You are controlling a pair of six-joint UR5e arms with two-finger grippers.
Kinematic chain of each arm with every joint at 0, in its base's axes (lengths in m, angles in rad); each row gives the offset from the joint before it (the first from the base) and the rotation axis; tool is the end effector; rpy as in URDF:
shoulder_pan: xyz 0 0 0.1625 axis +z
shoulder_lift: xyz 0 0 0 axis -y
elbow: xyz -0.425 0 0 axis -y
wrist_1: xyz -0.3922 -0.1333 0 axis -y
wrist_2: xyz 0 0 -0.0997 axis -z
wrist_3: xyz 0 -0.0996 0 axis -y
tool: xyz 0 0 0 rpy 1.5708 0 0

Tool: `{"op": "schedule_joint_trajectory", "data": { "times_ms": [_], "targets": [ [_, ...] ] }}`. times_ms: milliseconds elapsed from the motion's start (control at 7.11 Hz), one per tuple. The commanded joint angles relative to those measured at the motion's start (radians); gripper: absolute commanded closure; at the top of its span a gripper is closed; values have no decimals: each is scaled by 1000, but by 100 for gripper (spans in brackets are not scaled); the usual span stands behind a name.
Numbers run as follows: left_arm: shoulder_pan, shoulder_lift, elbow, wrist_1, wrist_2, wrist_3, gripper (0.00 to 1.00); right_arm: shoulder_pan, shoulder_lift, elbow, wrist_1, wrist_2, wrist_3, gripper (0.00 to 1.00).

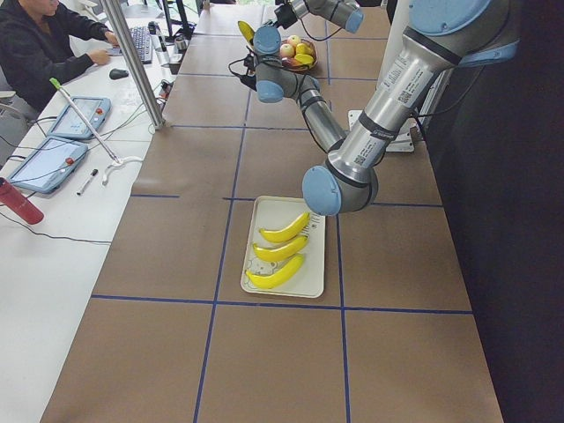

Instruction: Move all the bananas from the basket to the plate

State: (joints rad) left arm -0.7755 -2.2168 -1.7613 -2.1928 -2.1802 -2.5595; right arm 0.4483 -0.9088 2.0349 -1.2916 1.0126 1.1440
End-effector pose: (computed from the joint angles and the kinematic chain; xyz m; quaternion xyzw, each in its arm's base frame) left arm 0.3829 -0.4822 0.1208 -0.2901 0.6082 -0.4222 0.6064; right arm -0.3967 -0.3973 0.0593 0.4537 -0.4736 0.1859 0.7316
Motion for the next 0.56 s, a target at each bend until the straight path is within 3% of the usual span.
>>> {"op": "schedule_joint_trajectory", "data": {
  "times_ms": [0,422],
  "targets": [
    [10,-4,51,-115,26,-2,0,-14,2,-1,0,-11,-1,100],
    [18,-14,83,-196,48,-59,0,-22,2,1,0,-11,-1,100]
  ]
}}
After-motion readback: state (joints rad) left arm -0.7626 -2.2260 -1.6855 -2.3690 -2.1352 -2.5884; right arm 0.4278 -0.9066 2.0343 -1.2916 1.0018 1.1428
